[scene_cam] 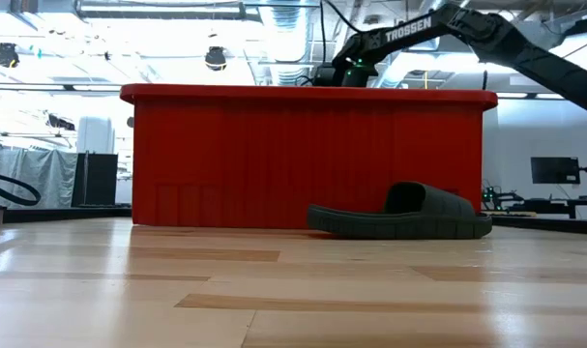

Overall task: Pick and place slides into bin
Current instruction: Put the black slide into the red bin

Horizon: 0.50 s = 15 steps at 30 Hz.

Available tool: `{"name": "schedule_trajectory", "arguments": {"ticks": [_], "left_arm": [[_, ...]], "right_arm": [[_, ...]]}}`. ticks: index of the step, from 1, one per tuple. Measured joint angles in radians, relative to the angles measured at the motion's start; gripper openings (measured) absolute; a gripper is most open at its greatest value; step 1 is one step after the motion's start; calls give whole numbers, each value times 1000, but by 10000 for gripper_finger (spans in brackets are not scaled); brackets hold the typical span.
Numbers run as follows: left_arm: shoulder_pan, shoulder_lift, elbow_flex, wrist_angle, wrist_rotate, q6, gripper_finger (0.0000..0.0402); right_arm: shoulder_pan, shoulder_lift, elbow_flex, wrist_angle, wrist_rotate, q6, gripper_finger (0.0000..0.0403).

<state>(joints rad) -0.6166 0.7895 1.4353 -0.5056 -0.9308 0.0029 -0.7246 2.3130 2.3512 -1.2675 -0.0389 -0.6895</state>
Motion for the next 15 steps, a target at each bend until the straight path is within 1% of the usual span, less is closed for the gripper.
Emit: {"name": "schedule_trajectory", "arguments": {"ticks": [3, 6, 15], "left_arm": [[0, 0, 0, 0, 0, 0, 196], [0, 0, 0, 0, 0, 0, 196], [0, 0, 0, -7, 0, 0, 196]], "right_arm": [[0, 0, 0, 19, 25, -1, 3], [5, 0, 0, 40, 36, -15, 17], [10, -3, 0, 52, 43, -19, 100]]}}
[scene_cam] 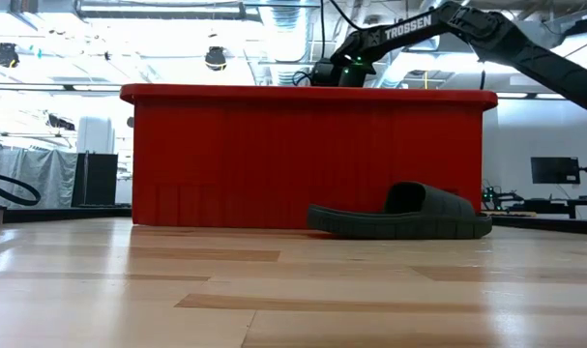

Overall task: Pick and place slides into bin
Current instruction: Put the black slide into the red bin

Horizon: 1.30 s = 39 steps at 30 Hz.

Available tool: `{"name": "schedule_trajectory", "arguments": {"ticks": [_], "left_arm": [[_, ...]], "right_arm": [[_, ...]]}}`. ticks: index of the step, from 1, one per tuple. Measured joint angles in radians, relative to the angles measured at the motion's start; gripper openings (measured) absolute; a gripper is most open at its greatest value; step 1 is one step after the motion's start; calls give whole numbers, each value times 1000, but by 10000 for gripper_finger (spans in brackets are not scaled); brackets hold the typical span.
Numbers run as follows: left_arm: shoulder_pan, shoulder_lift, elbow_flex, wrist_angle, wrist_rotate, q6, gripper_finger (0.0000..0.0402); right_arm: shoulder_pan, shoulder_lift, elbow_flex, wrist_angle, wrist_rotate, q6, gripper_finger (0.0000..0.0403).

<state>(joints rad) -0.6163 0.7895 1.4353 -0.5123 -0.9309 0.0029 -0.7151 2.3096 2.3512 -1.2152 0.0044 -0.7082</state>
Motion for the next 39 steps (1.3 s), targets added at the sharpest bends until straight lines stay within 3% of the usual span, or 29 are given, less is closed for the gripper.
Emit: {"name": "schedule_trajectory", "arguments": {"ticks": [10, 20, 30, 39], "left_arm": [[0, 0, 0, -24, 0, -7, 196], [0, 0, 0, -31, 0, -8, 196], [0, 0, 0, -54, 2, -7, 196], [0, 0, 0, -62, 7, -8, 196]], "right_arm": [[16, -14, 3, 14, 172, 47, 139], [73, -190, 4, 64, 242, 65, 128], [187, -486, 5, 31, 260, 313, 127], [334, -649, 5, -224, 259, 566, 126]]}}
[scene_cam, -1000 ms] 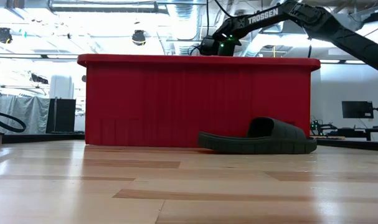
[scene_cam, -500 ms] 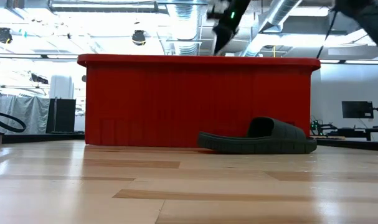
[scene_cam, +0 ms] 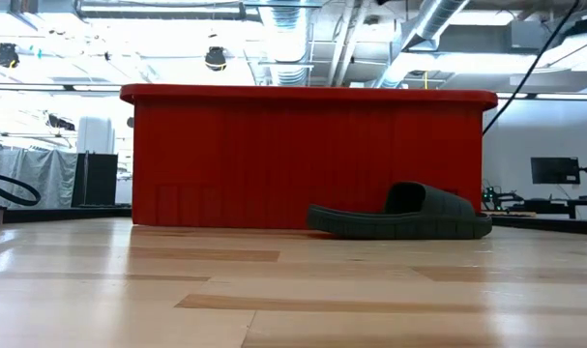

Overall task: Pick and place slides into bin
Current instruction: Put the black slide into the red bin

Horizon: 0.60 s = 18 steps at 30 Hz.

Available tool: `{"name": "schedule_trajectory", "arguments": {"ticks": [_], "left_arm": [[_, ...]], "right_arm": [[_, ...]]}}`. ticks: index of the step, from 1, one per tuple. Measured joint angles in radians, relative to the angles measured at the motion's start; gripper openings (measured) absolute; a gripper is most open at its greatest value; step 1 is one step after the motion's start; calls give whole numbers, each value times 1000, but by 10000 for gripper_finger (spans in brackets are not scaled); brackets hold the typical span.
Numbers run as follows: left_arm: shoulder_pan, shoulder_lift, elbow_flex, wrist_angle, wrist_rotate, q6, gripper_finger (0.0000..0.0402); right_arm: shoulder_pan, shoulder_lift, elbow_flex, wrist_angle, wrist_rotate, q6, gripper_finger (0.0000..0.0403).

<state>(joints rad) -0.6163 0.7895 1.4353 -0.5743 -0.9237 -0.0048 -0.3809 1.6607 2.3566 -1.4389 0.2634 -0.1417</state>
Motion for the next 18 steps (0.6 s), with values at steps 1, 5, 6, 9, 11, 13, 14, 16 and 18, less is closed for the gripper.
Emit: {"name": "schedule_trajectory", "arguments": {"ticks": [1, 5, 6, 9, 11, 13, 14, 16, 18], "left_arm": [[0, 0, 0, -4, 0, 0, 196], [0, 0, 0, -22, 1, 0, 196], [0, 0, 0, -22, 2, 0, 196], [0, 0, 0, -22, 4, 0, 196], [0, 0, 0, -21, 24, 0, 196], [0, 0, 0, -21, 35, 0, 196], [0, 0, 0, -21, 41, 0, 196], [0, 0, 0, -21, 58, 0, 196], [0, 0, 0, -20, 74, 0, 196]], "right_arm": [[16, -7, 0, -36, 0, 51, 126], [87, -16, -10, -136, 2, 247, 129], [111, -16, -26, -126, 3, 279, 130], [178, -20, -63, -131, 8, 339, 132], [231, -29, -102, -132, 15, 395, 132], [276, -37, -148, -132, 19, 442, 131], [304, -44, -174, -132, 23, 475, 131], [354, -69, -227, -130, 27, 551, 129], [406, -98, -288, -133, 35, 640, 129]]}}
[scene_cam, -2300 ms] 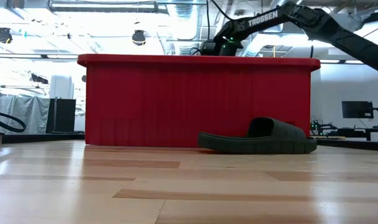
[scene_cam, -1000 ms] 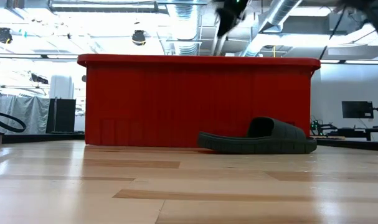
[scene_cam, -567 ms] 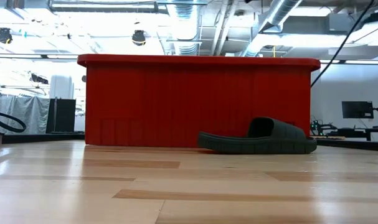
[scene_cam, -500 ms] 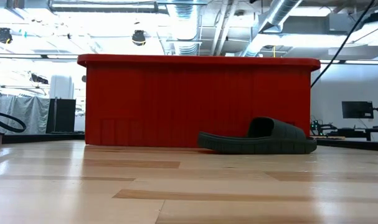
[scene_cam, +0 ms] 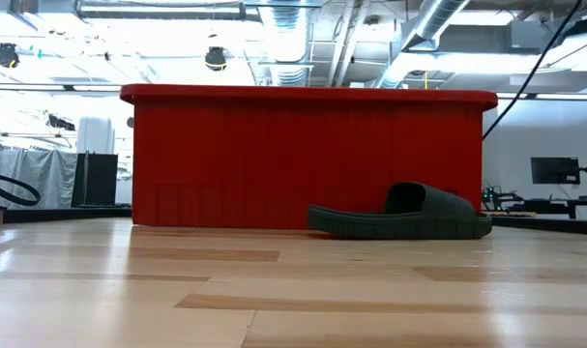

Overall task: Pick and place slides into bin
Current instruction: Put the black slide into the red bin

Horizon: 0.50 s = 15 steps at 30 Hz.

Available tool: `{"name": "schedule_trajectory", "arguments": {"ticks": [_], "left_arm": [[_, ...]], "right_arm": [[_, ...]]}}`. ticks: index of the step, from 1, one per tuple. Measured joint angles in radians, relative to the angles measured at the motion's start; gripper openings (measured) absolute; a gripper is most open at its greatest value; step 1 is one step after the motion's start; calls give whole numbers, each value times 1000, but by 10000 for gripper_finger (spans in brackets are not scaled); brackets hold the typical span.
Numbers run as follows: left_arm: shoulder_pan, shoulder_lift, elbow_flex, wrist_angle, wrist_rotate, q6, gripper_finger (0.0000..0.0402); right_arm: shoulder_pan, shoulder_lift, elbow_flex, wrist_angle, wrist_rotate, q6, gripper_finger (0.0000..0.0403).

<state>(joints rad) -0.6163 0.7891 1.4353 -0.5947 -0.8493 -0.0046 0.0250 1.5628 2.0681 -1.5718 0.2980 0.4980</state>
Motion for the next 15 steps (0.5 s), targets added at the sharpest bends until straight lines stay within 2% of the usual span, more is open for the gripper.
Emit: {"name": "schedule_trajectory", "arguments": {"ticks": [9, 15], "left_arm": [[0, 0, 0, -1, 17, 0, 196], [0, 0, 0, -8, 36, 0, 196]], "right_arm": [[242, -105, -309, 1, 97, 519, 138], [370, -109, -490, 1, 99, 853, 143]]}}
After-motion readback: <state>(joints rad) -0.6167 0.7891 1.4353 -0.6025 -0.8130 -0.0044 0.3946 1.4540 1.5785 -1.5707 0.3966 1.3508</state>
